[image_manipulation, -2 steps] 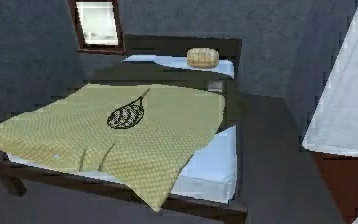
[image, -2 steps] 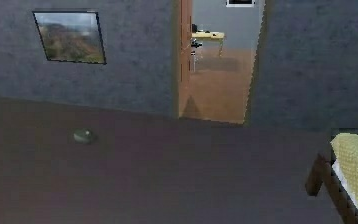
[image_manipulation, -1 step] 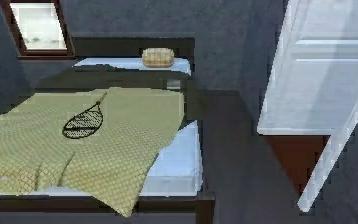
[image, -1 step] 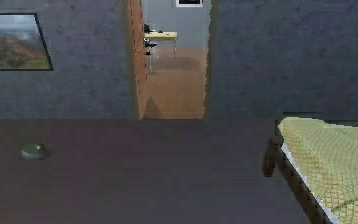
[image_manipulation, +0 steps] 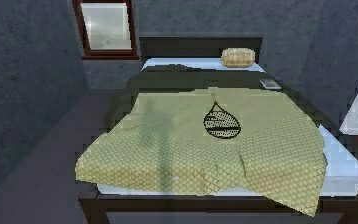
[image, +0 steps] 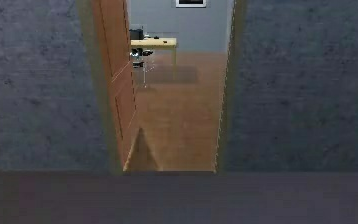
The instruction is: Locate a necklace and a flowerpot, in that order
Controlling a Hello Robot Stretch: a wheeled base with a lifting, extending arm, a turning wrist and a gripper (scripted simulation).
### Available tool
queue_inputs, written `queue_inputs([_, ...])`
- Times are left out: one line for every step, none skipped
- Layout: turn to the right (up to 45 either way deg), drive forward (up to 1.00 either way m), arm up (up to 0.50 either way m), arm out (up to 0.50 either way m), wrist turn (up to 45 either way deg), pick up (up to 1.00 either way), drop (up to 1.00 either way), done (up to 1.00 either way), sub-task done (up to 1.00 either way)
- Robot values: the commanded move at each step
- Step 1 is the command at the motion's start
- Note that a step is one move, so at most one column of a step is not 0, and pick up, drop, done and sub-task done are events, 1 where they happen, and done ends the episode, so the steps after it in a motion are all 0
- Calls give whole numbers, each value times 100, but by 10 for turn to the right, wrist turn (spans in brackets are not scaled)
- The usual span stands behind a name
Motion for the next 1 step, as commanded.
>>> queue_inputs([0,95,0,0,0,0,0,0,0])
